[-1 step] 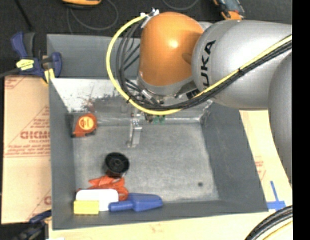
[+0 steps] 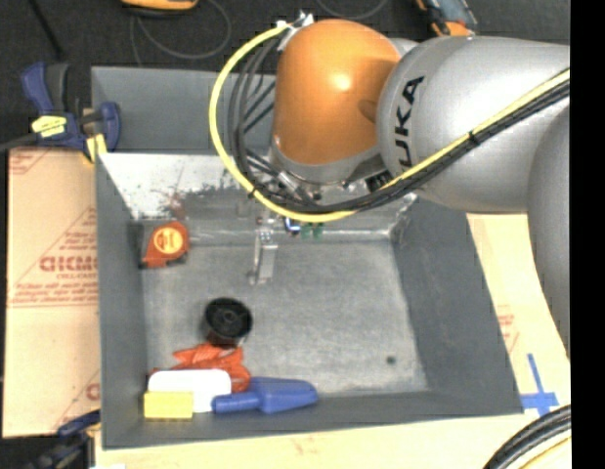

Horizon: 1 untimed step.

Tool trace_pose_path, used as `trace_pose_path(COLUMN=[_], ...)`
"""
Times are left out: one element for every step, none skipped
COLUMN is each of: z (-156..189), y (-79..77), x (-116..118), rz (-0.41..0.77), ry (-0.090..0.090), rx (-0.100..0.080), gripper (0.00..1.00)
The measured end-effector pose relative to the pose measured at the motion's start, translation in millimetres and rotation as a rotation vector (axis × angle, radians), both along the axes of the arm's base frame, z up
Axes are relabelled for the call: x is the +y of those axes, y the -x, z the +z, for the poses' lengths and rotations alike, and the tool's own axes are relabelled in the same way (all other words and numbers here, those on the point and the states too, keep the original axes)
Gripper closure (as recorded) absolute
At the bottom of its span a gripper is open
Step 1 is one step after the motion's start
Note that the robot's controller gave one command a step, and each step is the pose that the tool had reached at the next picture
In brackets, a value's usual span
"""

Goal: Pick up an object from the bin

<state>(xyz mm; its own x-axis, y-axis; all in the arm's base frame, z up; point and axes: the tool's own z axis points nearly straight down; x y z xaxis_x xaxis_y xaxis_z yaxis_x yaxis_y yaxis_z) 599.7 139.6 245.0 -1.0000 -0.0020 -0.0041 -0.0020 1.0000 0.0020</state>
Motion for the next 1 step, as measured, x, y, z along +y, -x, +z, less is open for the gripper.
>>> trace_pose_path(z=[-49.4], y=[17.2], x=[5.1], rz=[0.129], ry=[0.002], rx=[-0.002], gripper=[0.0])
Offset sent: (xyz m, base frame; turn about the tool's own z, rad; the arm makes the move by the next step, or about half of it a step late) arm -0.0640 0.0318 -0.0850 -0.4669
